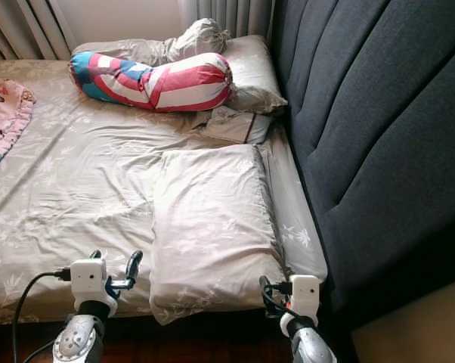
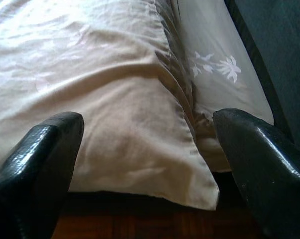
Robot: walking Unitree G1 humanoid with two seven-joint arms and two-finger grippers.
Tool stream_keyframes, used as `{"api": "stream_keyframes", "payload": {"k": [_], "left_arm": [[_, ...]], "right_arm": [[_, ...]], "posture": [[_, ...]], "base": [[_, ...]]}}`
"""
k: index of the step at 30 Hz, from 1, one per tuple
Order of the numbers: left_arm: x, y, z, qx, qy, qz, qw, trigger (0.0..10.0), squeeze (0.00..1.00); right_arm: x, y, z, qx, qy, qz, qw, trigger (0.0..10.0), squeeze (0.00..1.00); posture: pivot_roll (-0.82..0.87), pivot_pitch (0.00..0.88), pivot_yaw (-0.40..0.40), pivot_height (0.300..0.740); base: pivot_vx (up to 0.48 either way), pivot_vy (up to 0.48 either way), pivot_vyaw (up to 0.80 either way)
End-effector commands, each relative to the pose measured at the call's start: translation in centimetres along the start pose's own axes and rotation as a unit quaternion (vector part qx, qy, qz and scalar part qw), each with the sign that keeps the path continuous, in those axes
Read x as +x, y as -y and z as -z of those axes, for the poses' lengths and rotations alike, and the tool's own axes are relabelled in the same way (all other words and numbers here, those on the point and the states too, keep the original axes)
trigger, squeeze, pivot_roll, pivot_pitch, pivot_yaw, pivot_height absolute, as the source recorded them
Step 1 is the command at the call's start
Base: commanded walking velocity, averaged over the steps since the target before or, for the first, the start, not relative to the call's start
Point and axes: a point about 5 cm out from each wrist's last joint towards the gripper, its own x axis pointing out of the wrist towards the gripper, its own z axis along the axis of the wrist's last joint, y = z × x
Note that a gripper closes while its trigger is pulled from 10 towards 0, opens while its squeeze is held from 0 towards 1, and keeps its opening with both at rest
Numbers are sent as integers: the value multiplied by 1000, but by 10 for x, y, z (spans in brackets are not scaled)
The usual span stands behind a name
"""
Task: Clean up the room
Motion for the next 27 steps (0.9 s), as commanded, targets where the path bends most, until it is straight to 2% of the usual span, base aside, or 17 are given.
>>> {"api": "stream_keyframes", "payload": {"k": [1, 8, 20, 27], "left_arm": [[-2, 1, 1, -7, -7, 0, 1000, 10000, 0], [0, -1, 0, -4, -8, -1, 1000, 10000, 0], [3, 1, -4, -8, -4, 7, 1000, 10000, 0], [4, 7, -6, -8, -1, 25, 1000, 10000, 0]], "right_arm": [[-3, 5, 5, 5, -14, 6, 1000, 10000, 0], [-5, 13, 9, 7, -22, 8, 1000, 10000, 0], [-5, 17, 9, 11, -26, 10, 1000, 10000, 0], [-5, 18, 9, 13, -26, 9, 1000, 10000, 0]], "posture": [[-134, 98, -35, 740], [-137, 97, -35, 740], [-137, 92, -34, 740], [-136, 92, -34, 740]], "base": [[304, 0, 0], [347, 0, 0], [352, 0, 0], [0, 0, 0]]}}
